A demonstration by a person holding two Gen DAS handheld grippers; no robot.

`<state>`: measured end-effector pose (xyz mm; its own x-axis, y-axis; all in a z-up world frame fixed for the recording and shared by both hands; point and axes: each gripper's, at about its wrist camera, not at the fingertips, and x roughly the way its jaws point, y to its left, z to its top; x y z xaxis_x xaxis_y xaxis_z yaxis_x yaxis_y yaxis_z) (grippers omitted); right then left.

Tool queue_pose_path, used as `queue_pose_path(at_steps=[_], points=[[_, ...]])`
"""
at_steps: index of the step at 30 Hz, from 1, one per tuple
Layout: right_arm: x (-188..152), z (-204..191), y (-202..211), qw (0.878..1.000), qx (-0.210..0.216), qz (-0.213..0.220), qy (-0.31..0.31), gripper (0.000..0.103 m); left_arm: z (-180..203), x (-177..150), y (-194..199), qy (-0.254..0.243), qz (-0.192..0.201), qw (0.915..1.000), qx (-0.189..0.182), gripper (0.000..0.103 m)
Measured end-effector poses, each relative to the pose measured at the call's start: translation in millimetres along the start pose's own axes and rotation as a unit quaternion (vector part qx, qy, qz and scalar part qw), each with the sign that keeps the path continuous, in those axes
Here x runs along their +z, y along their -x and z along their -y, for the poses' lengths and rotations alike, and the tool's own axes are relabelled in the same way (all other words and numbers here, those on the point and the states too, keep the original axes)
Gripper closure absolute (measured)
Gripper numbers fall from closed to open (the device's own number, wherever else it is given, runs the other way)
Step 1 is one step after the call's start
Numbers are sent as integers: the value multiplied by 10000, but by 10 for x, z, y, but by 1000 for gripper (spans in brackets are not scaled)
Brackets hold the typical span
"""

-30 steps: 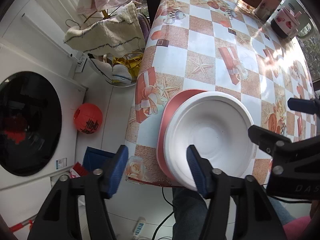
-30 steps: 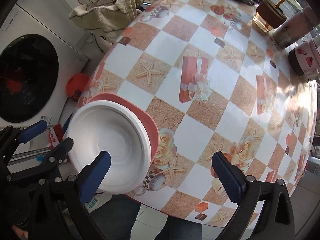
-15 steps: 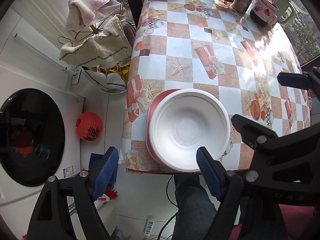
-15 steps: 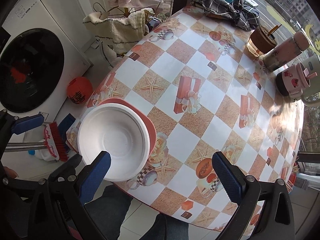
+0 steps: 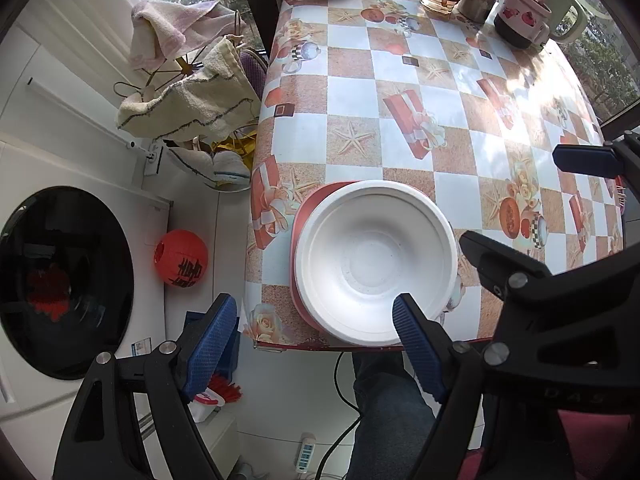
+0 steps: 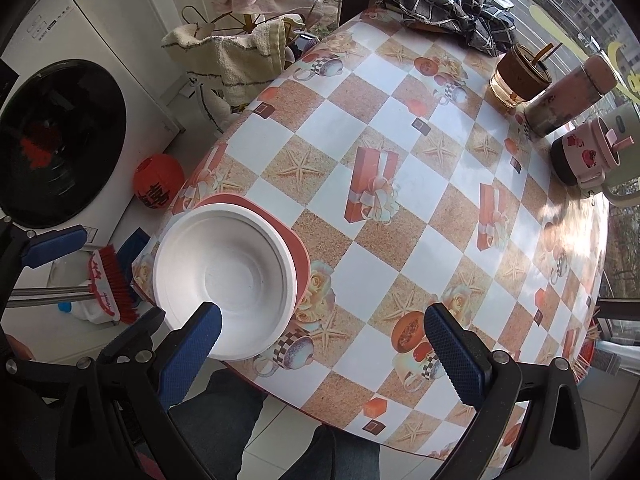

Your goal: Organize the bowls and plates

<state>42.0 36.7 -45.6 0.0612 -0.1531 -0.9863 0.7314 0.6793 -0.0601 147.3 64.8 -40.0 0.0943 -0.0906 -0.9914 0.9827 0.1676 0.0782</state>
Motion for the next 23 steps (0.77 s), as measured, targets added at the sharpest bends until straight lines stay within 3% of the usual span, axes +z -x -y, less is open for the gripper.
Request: queue_pose_path(at_steps=[19, 23], points=[[-49, 52, -33, 9998, -20, -96, -163, 1, 19, 42, -40, -198, -89, 9998, -49, 20], [-81, 226, -2, 9987, 150, -45, -491, 1, 68, 93, 45, -196, 194, 9993, -258, 20]])
